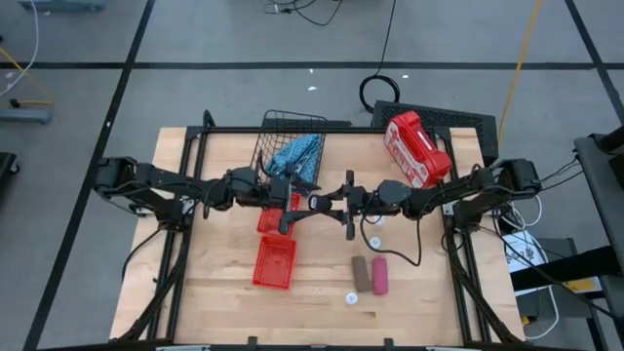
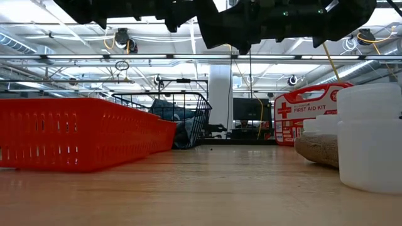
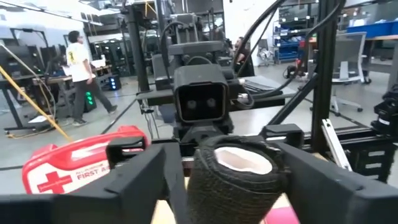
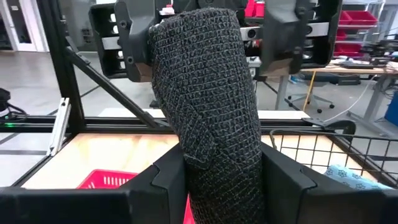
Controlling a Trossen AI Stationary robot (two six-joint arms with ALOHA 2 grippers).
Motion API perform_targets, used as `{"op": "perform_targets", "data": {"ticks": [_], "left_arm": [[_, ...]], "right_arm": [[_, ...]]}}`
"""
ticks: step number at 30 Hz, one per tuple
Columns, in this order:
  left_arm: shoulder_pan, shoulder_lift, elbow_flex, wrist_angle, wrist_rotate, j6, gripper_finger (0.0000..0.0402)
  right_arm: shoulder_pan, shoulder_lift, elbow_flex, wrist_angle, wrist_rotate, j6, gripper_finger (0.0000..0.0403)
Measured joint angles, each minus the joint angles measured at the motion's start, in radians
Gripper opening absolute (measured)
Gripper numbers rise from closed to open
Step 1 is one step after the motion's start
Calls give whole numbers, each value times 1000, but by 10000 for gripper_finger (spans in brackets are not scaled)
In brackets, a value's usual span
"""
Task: Pick & place medical supplies in basket/bin
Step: Put the black bandage into the top red bin
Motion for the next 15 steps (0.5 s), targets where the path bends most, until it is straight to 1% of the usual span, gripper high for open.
{"op": "perform_targets", "data": {"ticks": [4, 6, 11, 15], "left_arm": [[0, 8, 0, 4, 5, -4, 199], [0, 8, 0, 4, 4, 6, 170], [-1, 3, 0, -1, -25, 17, 119], [2, -53, -1, -70, -40, 4, 87]], "right_arm": [[0, 0, 0, -1, 0, 1, 143], [0, 0, 0, -2, 0, 0, 143], [-1, 0, -1, -3, 8, -2, 150], [0, -34, -1, -34, 7, -29, 173]]}}
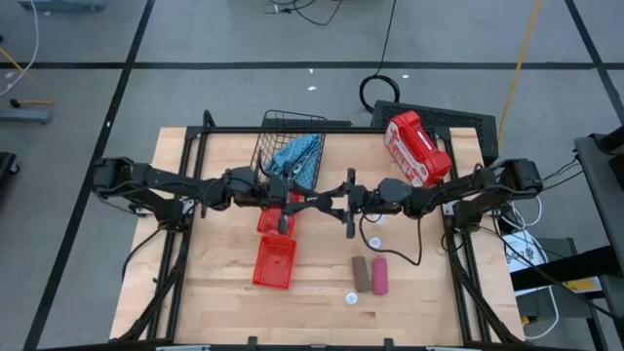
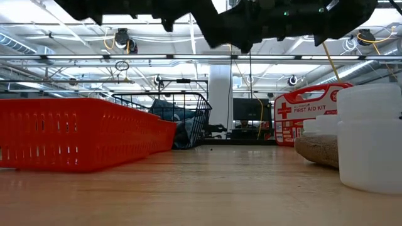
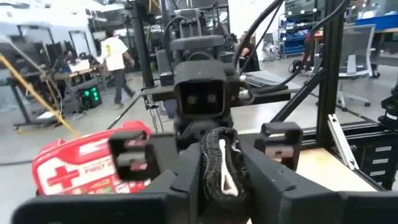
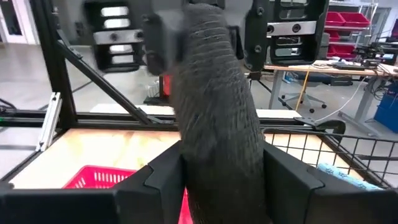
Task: Pick & place medical supplies in basket/bin
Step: Put the black bandage into the top red bin
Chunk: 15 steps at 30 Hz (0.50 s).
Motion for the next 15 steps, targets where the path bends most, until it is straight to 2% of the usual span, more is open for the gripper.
{"op": "perform_targets", "data": {"ticks": [3, 7, 12, 15], "left_arm": [[1, -115, 0, -132, -61, -54, 74], [3, -288, -1, -420, -212, -163, 72], [2, -459, -1, -797, -225, -523, 79], [-7, -489, -1, -971, -235, -664, 76]], "right_arm": [[0, -63, 0, -38, -7, 0, 194], [4, -149, 1, -126, -31, 0, 219], [2, -218, 1, -193, -15, -3, 235], [2, -221, 1, -199, -16, -7, 237]]}}
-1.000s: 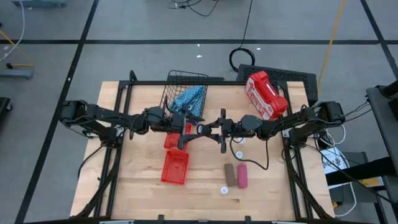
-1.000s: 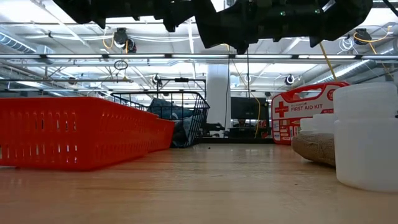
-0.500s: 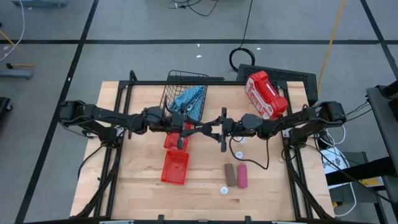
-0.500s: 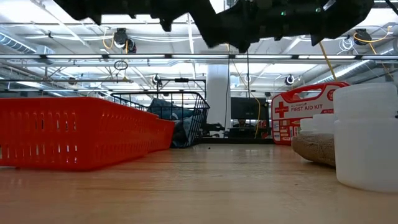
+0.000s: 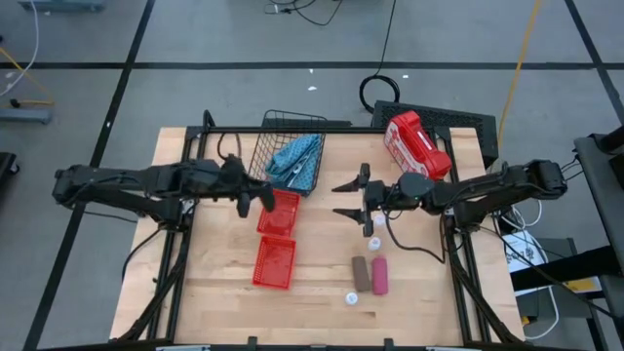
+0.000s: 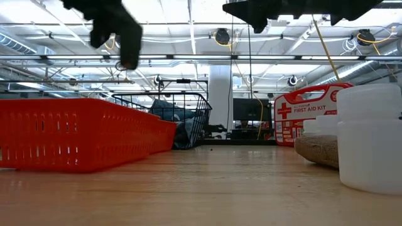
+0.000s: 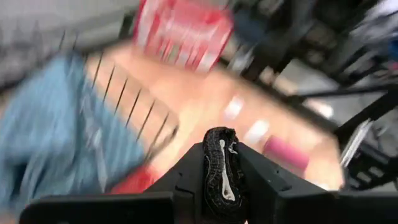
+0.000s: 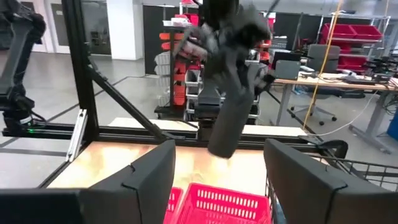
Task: Pick & place medical supplies in basket/bin
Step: Put the black bandage into the top red bin
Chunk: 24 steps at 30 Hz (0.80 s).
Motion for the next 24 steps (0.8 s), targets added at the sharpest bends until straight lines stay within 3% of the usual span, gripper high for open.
{"op": "perform_targets", "data": {"ticks": [3, 16, 24], "left_arm": [[-19, 18, -2, -99, -6, -93, 71], [-29, 338, -1, -98, -16, -271, 76], [-6, 436, -1, -96, -19, -375, 115]], "right_arm": [[0, 4, 0, 0, 2, -25, 236], [-1, 12, 0, -21, 6, -19, 228], [-2, 12, 0, -34, 6, -19, 224]]}}
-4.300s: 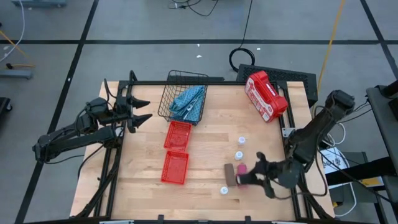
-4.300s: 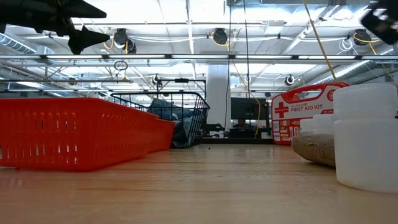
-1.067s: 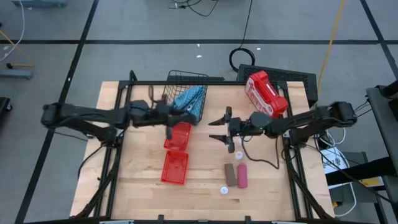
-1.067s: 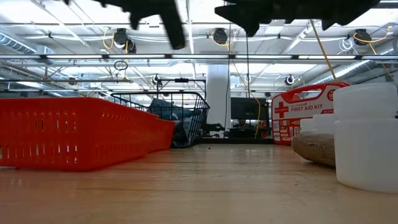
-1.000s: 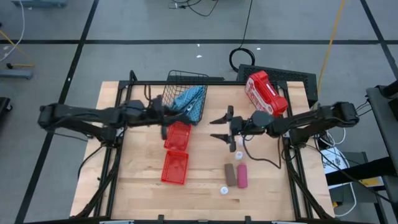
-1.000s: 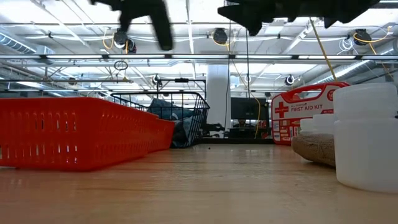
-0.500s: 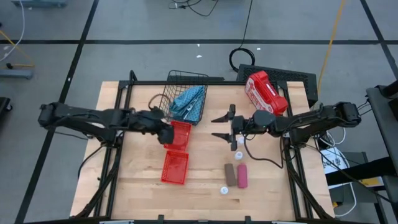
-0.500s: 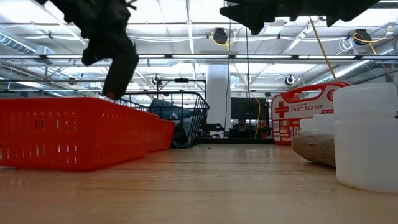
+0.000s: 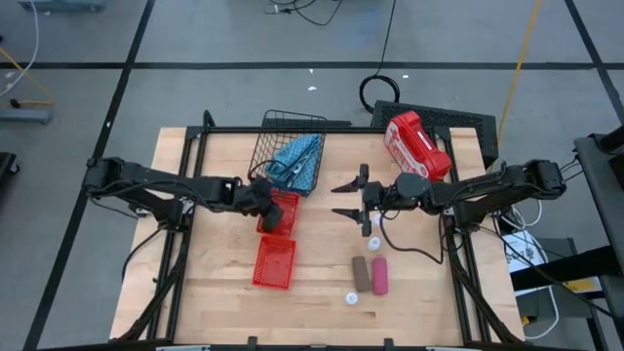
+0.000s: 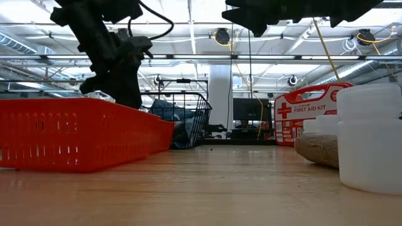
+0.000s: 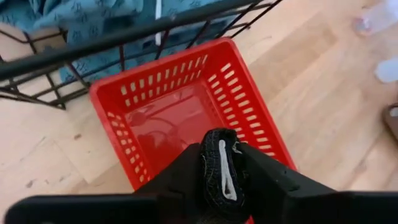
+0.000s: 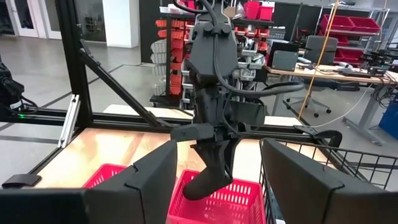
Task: Pick & place medical supplies in basket/bin
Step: Put the black bandage into the top red bin, then put the pink bandage into the top red bin
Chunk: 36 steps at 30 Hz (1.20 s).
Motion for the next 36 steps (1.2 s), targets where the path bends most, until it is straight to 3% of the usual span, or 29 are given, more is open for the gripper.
{"op": "perform_targets", "data": {"ticks": [15, 26, 31, 36], "left_arm": [[37, 2, 0, -50, -43, -17, 247], [62, -42, 1, -52, 2, 135, 257], [76, -168, 1, -34, 44, 217, 258], [23, -330, 1, 65, -25, 406, 258]], "right_arm": [[0, 0, 0, -40, -1, -1, 228], [0, -1, 0, -52, -1, -30, 228], [30, -56, -1, -109, 7, -153, 226], [129, -158, 0, -209, 88, -144, 228]]}}
